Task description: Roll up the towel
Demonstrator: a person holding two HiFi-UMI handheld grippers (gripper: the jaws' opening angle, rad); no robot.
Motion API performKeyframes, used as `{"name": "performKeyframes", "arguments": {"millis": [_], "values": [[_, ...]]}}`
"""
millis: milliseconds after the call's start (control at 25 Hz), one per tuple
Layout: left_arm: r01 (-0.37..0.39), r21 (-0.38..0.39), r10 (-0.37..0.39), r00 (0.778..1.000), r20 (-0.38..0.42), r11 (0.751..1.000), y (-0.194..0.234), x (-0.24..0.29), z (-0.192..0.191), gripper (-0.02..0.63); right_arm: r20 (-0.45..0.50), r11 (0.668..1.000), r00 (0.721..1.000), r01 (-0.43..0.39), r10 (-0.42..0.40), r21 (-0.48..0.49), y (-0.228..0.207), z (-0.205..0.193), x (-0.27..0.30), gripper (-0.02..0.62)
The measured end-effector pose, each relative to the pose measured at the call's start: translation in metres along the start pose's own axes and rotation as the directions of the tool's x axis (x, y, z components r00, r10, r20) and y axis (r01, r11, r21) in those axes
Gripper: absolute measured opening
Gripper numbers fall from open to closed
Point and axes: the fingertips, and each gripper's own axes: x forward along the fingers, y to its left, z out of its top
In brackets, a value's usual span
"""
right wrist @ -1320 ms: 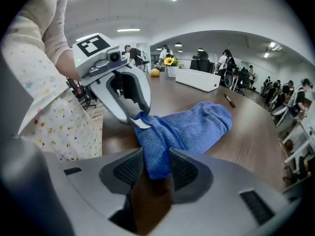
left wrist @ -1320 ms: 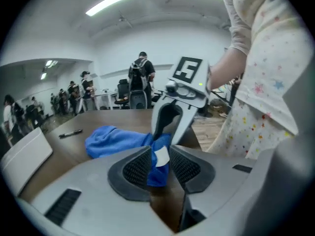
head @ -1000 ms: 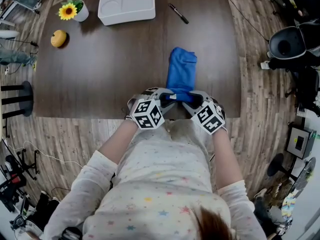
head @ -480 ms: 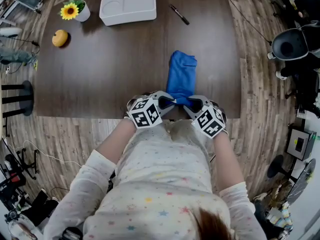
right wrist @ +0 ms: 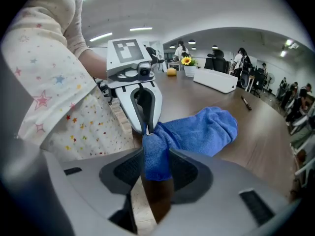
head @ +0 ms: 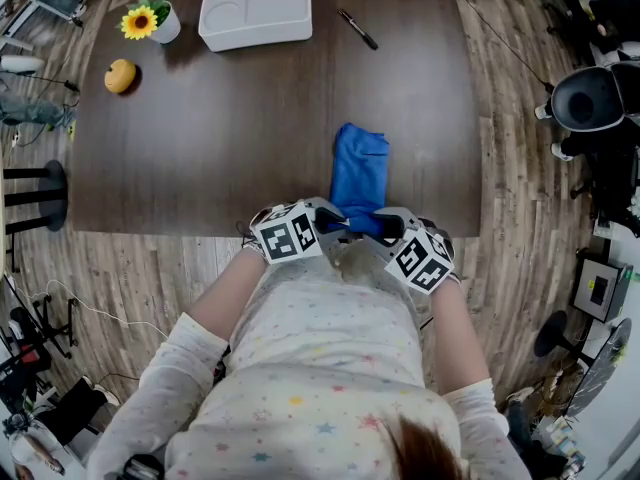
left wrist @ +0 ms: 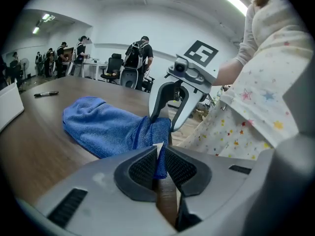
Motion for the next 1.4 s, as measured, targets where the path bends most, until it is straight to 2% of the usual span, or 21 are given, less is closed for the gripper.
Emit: {"name": "performKeyframes", "arguments": {"millis": [120, 240, 320, 400, 520, 600, 680, 760, 960, 1080, 1160, 1240, 1320, 1400], "values": [[0.03, -0.086, -0.029, 0.999, 0.019, 0.996, 0.008, -0.005, 0.002, 0.051, 0.02, 0.999, 1.0, 0.001, 0.0, -0.047, 0.002, 0.011, 0.0, 0.172], [0.063, -0.188, -0.054, 0.997, 0.054, 0.98, 0.017, -0.008, 0.004, 0.051, -0.028, 0.993, 1.0, 0.003, -0.007, -0.119, 0.0, 0.009, 0.01, 0.175], [0.061, -0.199, -0.048, 0.996, 0.07, 0.978, 0.021, -0.01, 0.008, 0.051, -0.055, 0.991, 0.998, 0.001, -0.008, -0.131, -0.004, 0.005, 0.015, 0.136], [0.023, -0.143, -0.013, 0.997, 0.073, 0.989, 0.023, -0.013, 0.013, 0.052, -0.045, 0.998, 0.999, -0.031, 0.029, -0.058, -0.008, 0.004, 0.016, 0.121], [-0.053, -0.019, 0.055, 0.995, 0.081, 0.998, 0.024, -0.019, 0.018, 0.062, -0.007, 0.993, 0.996, -0.09, 0.091, 0.075, -0.016, 0.009, 0.015, 0.114], [-0.115, 0.066, 0.107, 0.988, 0.11, 0.991, 0.023, -0.026, 0.026, 0.072, -0.002, 0.984, 0.993, -0.12, 0.122, 0.133, -0.019, 0.008, 0.013, 0.114], [-0.177, 0.157, 0.151, 0.975, 0.162, 0.972, 0.019, -0.036, 0.038, 0.072, -0.008, 0.974, 0.989, -0.144, 0.148, 0.175, -0.022, 0.008, 0.012, 0.112], [-0.182, 0.212, 0.141, 0.971, 0.195, 0.96, 0.012, -0.042, 0.046, 0.066, -0.015, 0.964, 0.985, -0.165, 0.172, 0.208, -0.024, 0.008, 0.012, 0.11], [-0.062, 0.206, 0.035, 0.991, 0.13, 0.977, -0.003, -0.028, 0.035, 0.065, -0.025, 0.938, 0.975, -0.203, 0.219, 0.281, -0.03, 0.011, 0.013, 0.109], [0.014, 0.186, -0.031, 0.996, 0.087, 0.982, -0.011, -0.018, 0.029, 0.064, -0.002, 0.907, 0.971, -0.222, 0.239, 0.359, -0.036, 0.015, 0.013, 0.109], [-0.013, 0.192, 0.001, 0.998, 0.063, 0.981, -0.005, -0.01, 0.023, 0.064, 0.014, 0.878, 0.967, -0.237, 0.254, 0.416, -0.039, 0.016, 0.014, 0.109], [-0.069, 0.176, 0.056, 0.995, 0.079, 0.982, 0.007, -0.007, 0.022, 0.065, 0.024, 0.856, 0.964, -0.245, 0.263, 0.455, -0.041, 0.016, 0.014, 0.109], [-0.102, 0.141, 0.088, 0.991, 0.104, 0.985, 0.017, -0.005, 0.025, 0.066, 0.029, 0.852, 0.966, -0.24, 0.256, 0.465, -0.044, 0.017, 0.012, 0.118], [-0.116, 0.128, 0.103, 0.989, 0.106, 0.985, 0.023, -0.004, 0.026, 0.065, 0.039, 0.862, 0.973, -0.22, 0.228, 0.458, -0.047, 0.021, 0.007, 0.149]]}}
